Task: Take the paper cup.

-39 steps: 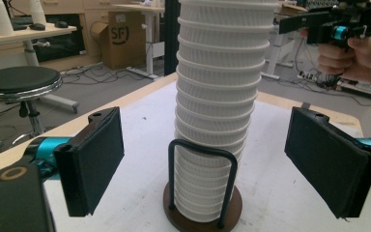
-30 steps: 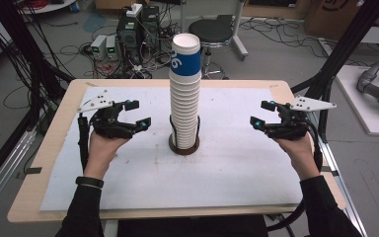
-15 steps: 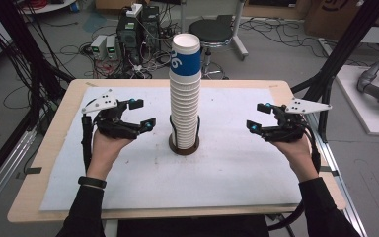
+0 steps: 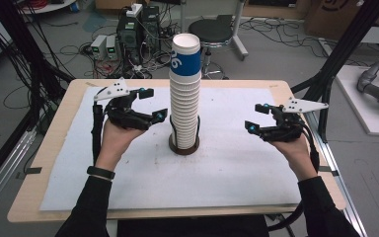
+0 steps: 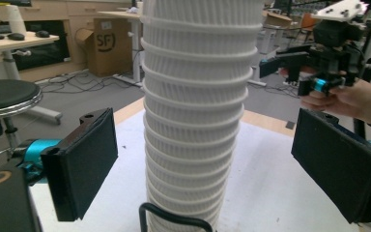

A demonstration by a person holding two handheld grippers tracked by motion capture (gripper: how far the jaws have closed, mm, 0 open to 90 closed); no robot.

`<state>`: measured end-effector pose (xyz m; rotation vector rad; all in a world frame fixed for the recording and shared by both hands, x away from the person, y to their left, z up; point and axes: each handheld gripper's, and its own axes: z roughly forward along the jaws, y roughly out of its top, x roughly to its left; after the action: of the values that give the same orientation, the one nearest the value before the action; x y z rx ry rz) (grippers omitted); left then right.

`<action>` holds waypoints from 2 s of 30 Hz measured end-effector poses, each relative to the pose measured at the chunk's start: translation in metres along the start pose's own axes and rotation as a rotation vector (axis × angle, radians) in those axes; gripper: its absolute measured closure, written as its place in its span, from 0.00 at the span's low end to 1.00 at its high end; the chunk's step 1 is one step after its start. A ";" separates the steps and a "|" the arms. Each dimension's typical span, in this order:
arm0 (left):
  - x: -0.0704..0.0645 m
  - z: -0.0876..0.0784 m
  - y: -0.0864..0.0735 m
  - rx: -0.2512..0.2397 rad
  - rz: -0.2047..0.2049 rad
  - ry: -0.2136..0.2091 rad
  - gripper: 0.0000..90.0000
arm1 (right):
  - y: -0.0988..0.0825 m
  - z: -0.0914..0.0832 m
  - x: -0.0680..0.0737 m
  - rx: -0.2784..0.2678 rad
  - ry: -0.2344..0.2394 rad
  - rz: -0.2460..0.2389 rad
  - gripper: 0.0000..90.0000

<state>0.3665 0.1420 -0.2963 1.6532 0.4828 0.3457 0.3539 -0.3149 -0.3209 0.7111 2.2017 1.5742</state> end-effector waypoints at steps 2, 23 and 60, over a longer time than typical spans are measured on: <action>0.000 0.002 0.004 0.010 0.010 -0.003 0.10 | 0.000 0.001 0.000 0.002 0.000 -0.008 0.22; 0.006 0.035 0.037 0.012 0.027 -0.038 0.10 | 0.000 0.001 0.004 -0.030 -0.019 -0.013 0.21; 0.014 0.069 0.046 0.030 0.015 -0.103 0.12 | 0.002 0.010 0.014 -0.039 0.024 -0.035 0.21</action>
<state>0.4175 0.0848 -0.2615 1.6950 0.4001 0.2640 0.3482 -0.2989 -0.3221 0.6422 2.1822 1.6120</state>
